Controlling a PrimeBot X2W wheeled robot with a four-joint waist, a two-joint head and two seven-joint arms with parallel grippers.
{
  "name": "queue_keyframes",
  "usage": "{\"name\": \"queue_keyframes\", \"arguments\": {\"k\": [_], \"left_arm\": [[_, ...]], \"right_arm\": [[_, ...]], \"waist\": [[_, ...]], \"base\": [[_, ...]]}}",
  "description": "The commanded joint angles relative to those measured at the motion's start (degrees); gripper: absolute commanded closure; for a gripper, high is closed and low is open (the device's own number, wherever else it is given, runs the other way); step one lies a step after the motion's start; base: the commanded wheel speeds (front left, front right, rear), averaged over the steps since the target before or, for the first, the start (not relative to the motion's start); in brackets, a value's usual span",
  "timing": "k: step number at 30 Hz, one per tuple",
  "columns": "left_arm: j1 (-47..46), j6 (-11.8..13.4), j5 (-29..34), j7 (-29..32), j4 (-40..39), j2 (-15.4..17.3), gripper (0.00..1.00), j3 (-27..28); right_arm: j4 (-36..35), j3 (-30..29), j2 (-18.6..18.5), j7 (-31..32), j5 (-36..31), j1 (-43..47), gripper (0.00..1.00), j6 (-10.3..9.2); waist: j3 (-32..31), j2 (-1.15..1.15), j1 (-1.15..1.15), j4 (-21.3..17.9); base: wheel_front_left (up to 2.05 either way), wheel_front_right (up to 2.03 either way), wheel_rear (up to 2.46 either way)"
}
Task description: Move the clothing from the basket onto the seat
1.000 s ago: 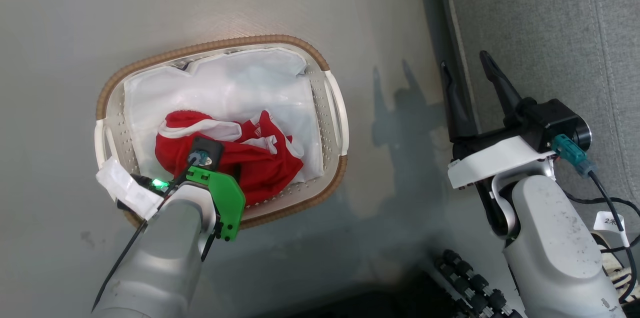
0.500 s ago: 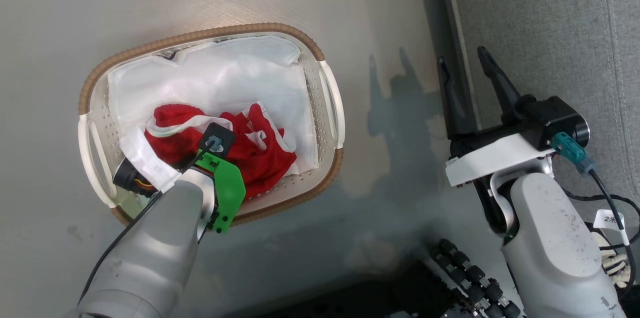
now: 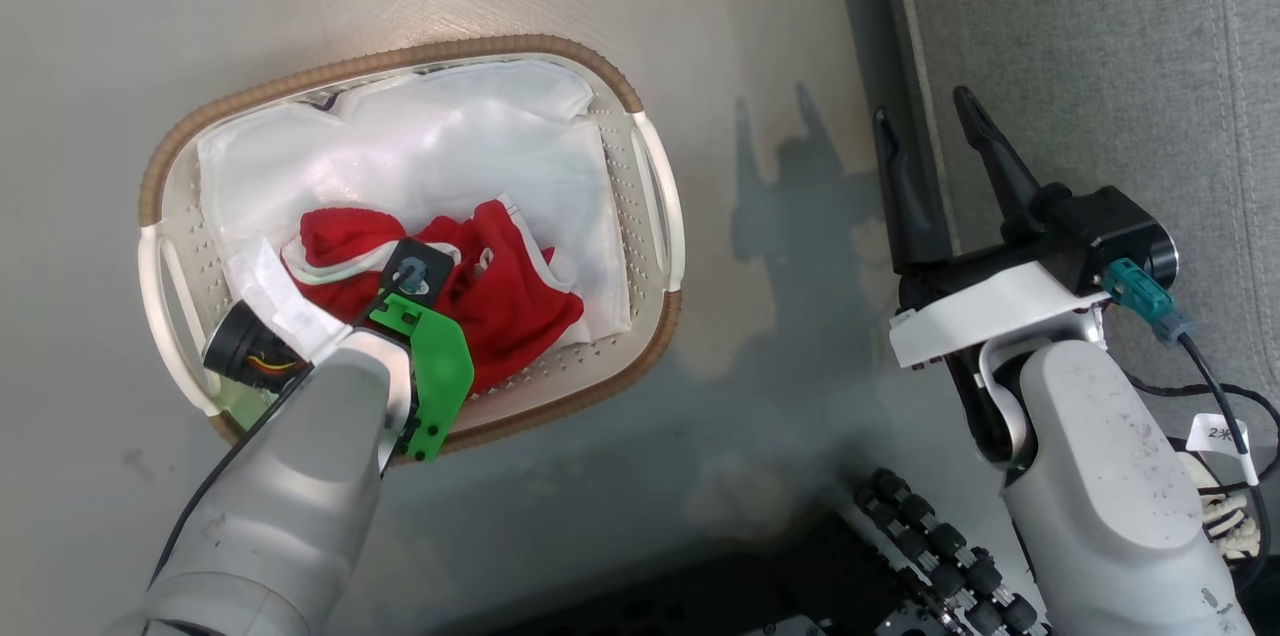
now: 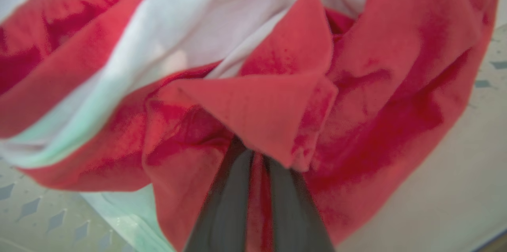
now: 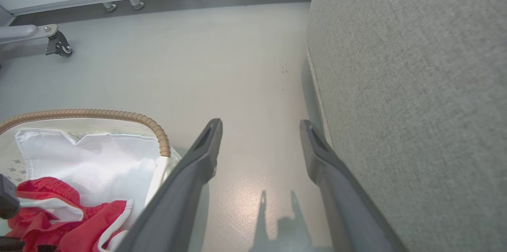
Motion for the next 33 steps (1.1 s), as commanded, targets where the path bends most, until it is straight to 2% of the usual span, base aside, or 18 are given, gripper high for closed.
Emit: {"name": "queue_keyframes", "arguments": {"k": [1, 10, 22, 33], "left_arm": [[-0.1, 0.3, -0.6, -0.7, 0.0, 0.5, 1.0, 0.3], [1.4, 0.0, -3.9, -7.9, -0.2, -0.8, 1.0, 2.2], [5.5, -1.2, -7.6, -18.2, -1.0, -1.5, 1.0, 2.6], [13.5, -1.8, -13.6, -22.8, -8.5, -1.6, 1.0, 1.6]], "right_arm": [[0.2, 0.1, -0.2, -0.1, 0.5, -0.4, 0.0, -0.06], [1.1, 0.4, -0.2, -0.1, 1.6, -0.1, 0.0, -0.06], [2.1, -0.2, -0.2, -0.1, 0.8, 3.0, 0.0, -0.06], [3.4, 0.5, -0.2, -0.1, -1.5, 7.7, 0.0, -0.06]], "waist": [[-0.6, 0.0, 0.0, 0.1], [-4.7, 0.0, 0.0, 0.4], [-14.7, 0.0, 0.0, 3.2], [-24.7, 0.0, 0.0, 7.6]], "base": [[0.0, 0.0, 0.0], [0.0, 0.0, 0.0], [0.0, 0.0, 0.0], [0.0, 0.0, 0.0]]}}
